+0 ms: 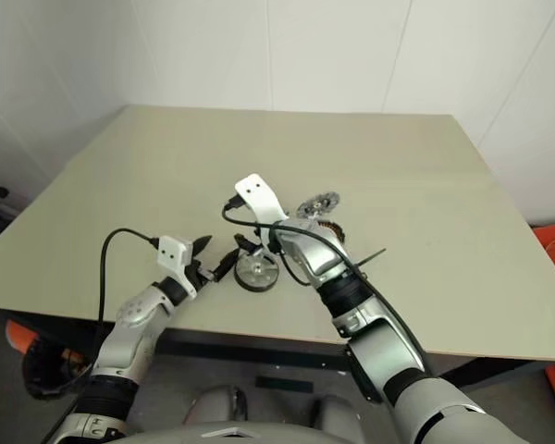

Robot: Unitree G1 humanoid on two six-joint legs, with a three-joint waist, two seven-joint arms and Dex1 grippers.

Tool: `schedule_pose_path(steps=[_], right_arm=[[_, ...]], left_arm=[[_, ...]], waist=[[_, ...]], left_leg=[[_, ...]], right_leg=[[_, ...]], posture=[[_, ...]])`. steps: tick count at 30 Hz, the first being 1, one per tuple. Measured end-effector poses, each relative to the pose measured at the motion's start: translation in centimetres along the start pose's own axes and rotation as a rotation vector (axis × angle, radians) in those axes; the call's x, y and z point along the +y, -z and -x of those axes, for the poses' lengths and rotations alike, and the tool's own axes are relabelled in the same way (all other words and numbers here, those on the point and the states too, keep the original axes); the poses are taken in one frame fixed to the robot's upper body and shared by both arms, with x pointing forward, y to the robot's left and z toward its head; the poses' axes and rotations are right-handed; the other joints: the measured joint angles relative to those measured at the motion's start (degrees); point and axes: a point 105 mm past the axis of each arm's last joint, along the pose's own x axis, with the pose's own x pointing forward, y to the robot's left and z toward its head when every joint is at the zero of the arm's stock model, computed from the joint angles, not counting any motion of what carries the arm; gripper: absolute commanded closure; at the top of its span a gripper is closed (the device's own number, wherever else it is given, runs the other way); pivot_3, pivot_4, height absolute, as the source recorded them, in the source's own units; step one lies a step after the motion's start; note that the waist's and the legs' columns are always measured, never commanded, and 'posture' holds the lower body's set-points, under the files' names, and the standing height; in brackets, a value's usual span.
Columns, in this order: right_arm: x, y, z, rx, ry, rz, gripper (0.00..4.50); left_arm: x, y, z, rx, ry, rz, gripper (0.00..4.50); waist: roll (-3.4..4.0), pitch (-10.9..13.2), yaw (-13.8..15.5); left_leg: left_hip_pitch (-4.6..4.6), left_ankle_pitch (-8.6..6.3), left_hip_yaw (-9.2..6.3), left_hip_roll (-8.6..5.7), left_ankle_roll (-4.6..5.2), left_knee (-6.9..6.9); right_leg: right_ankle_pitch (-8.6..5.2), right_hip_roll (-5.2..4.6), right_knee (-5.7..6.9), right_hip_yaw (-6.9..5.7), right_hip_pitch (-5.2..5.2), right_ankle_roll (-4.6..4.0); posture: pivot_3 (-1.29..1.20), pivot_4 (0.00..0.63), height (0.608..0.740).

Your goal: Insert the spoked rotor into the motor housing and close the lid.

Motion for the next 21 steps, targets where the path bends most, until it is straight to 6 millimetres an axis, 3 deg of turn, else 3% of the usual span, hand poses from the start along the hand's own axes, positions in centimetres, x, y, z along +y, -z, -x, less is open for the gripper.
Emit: schedule_pose_path(steps=[21], right_arm=[[-0.9, 1.1, -1.2, 0.081, 0.065, -0.07, 0.0]], left_arm=[[0.1, -0.1, 0.1, -0.023, -0.001, 0.011, 0.02]], waist=[[0.01, 0.01, -0.37]], left_leg=[[0.0, 0.0, 0.0, 0.0, 0.0, 0.0]], right_leg=[[0.01, 0.0, 0.01, 0.0, -0.02, -0.02]], posture=[[0.0, 0.0, 0.74]])
